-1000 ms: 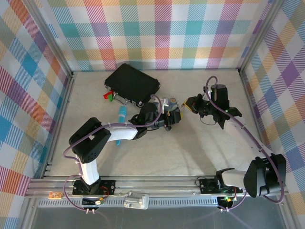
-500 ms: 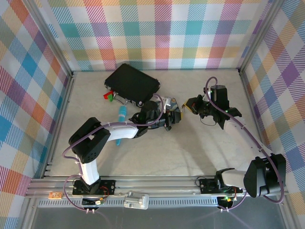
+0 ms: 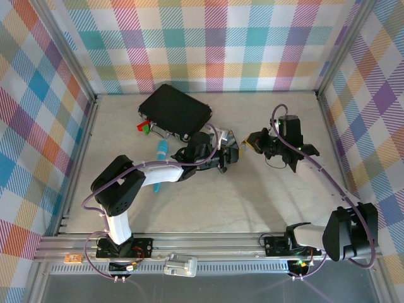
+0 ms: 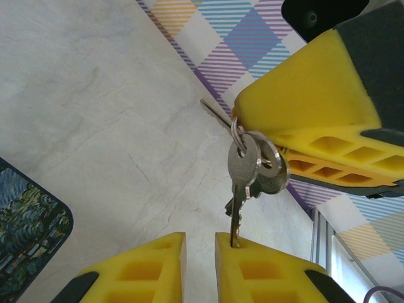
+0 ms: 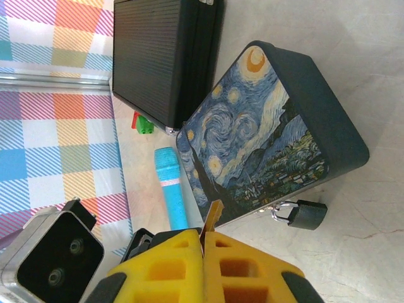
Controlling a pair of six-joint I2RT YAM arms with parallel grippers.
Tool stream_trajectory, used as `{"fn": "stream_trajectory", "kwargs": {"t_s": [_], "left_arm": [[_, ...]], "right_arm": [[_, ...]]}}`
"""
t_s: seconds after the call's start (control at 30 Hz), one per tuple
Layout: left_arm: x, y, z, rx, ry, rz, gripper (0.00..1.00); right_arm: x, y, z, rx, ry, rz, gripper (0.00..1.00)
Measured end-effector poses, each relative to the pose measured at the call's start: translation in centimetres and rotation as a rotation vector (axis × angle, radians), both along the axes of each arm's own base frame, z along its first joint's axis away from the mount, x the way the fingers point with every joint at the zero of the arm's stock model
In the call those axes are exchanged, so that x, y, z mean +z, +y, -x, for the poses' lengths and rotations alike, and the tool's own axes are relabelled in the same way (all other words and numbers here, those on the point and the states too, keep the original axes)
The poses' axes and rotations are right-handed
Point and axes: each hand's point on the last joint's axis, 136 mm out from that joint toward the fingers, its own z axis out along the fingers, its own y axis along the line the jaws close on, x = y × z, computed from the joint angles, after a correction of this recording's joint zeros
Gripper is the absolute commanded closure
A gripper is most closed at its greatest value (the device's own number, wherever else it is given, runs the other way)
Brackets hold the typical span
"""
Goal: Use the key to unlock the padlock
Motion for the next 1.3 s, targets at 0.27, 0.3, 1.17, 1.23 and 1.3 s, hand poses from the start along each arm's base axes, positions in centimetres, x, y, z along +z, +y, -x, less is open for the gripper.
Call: {"fn": "stream_trajectory", "kwargs": {"t_s": [0.27, 0.3, 1.17, 1.23, 1.3], "left_arm": [[0.4, 0.1, 0.1, -0.002, -0.005, -0.004, 0.92], [0.5, 0.1, 0.1, -0.002, -0.006, -0.003, 0.96], [4.8, 4.1, 2.2, -0.102, 0.057, -0.168, 1.0], [4.7, 4.5, 2.2, -0.082, 0.059, -0.182, 1.0], [4.0, 5.4, 2.0, -0.042, 0.072, -0.205, 1.0]], "right_arm": [[-0.1, -0.1, -0.1, -0.006, -0.001, 0.004, 1.0], [-0.1, -0.1, -0.1, -0.006, -0.001, 0.004, 1.0], [0.8, -1.8, 1.8, 0.232, -0.272, 0.26, 0.48], [0.1, -2.3, 1.9, 0.225, -0.253, 0.295, 0.47], [-1.2, -2.9, 1.8, 0.213, -0.213, 0.334, 0.45]]}}
